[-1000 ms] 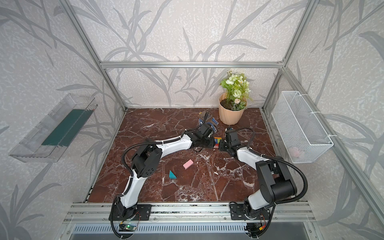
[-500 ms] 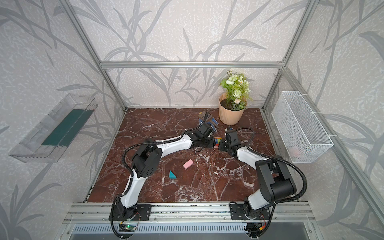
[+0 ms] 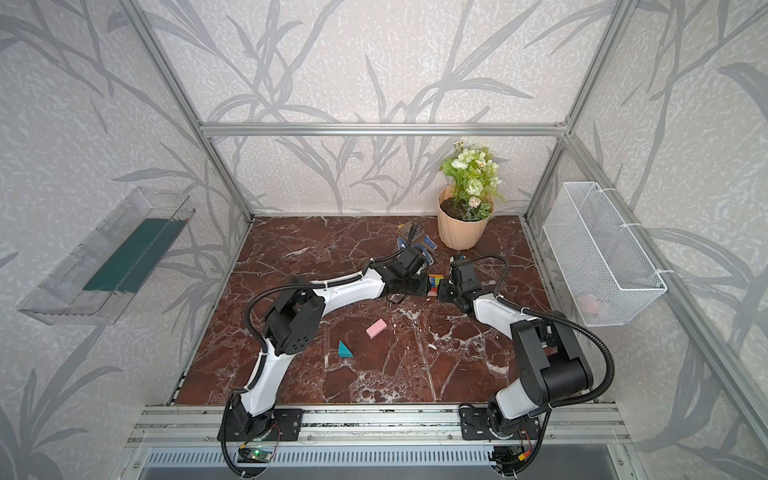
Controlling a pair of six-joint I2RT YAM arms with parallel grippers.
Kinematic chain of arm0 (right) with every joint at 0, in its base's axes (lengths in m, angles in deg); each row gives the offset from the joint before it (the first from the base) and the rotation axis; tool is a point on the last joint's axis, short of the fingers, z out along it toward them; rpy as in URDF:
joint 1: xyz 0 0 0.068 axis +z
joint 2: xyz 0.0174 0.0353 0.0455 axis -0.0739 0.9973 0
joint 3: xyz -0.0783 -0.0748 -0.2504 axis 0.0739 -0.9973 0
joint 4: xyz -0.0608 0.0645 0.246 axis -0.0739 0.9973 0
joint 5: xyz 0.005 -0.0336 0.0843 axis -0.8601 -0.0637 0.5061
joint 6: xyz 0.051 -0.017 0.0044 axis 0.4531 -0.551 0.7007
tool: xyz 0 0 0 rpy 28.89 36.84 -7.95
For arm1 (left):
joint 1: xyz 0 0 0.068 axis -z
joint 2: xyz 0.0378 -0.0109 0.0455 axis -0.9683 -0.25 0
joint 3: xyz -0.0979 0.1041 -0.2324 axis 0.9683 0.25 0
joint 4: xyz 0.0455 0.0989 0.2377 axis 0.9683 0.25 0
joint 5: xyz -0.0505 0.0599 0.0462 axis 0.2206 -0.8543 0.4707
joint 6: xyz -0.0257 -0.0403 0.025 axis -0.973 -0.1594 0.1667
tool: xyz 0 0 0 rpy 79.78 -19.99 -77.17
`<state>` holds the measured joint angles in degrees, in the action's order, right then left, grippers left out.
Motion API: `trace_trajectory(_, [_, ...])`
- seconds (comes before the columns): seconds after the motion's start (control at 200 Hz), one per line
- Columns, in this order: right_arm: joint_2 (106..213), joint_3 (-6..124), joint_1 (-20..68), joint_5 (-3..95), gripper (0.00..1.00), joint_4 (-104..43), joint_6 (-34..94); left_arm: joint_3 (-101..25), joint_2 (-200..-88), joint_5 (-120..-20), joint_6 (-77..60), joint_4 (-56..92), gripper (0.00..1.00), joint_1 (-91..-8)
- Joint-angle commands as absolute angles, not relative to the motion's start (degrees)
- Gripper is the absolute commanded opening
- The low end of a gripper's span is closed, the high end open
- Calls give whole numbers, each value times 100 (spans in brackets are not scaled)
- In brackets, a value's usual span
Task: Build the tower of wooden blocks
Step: 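Withdraw the left gripper while the right gripper moves to the pink block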
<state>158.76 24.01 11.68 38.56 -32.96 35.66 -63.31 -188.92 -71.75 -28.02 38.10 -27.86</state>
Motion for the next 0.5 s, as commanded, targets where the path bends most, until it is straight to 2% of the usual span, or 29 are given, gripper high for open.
trace_trajectory(0.0, [15491,2162,1193,3887,35,-3597,3490,-6147,-18524,-7311,-2875,3779,39,-2712])
trace_trajectory(0.13, [15030,1940,1193,3994,38,-3628,3537,-5688,-17949,-7443,-2851,3645,39,-2677])
trace_trajectory(0.275, [14182,1791,1377,3851,43,-3372,3599,-4693,-16845,-7905,-2799,3419,45,-2682])
trace_trajectory(0.405, [13429,1675,2077,3369,49,-3166,3612,-3373,-15428,-9097,-2649,3150,53,-2696])
trace_trajectory(0.495, [13252,1719,2772,3145,51,-3127,3673,-2431,-14405,-9964,-2498,3081,62,-2832])
